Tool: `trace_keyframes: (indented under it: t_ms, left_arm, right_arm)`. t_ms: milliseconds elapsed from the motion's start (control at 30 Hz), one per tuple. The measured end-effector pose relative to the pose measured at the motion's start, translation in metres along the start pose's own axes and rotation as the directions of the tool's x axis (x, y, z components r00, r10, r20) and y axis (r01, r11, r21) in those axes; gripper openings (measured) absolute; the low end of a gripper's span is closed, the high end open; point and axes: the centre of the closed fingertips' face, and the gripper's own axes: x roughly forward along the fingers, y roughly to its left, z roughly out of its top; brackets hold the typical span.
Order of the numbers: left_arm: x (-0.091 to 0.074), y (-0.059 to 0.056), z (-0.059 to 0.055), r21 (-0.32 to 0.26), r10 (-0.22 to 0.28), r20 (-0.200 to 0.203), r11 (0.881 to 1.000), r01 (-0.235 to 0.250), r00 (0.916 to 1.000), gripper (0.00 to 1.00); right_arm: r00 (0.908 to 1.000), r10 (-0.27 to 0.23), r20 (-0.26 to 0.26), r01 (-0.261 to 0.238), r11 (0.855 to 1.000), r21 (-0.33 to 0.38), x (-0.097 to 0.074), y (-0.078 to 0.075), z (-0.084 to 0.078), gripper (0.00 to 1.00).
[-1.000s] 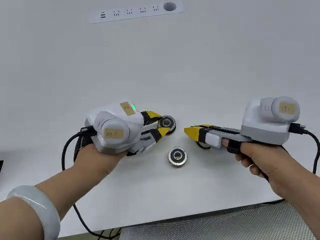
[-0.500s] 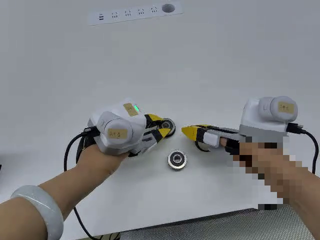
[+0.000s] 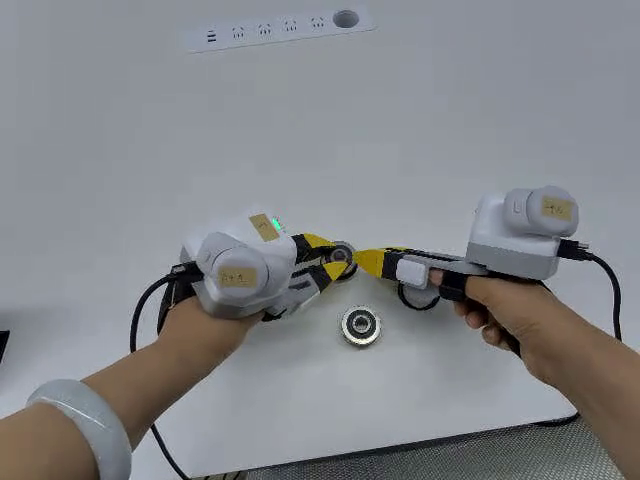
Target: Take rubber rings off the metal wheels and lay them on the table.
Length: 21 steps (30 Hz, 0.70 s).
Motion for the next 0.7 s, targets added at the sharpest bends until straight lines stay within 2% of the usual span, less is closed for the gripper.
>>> trace_keyframes:
  t_ms: [400,700]
  left_arm:
    - [-0.001,-0.001,0.000,-0.011,0.002,0.013,1.000,-0.002,0.9999,0.13]
    - [0.000,-0.001,0.001,-0.015,0.009,0.018,1.000,-0.009,0.9998,0.13]
  right_arm:
    - [0.9995,0.021,-0.022,-0.021,1.000,0.003,0.013,-0.003,0.005,0.17]
    - [0.9983,0.045,-0.037,-0.044,0.999,0.018,0.015,-0.001,0.002,0.18]
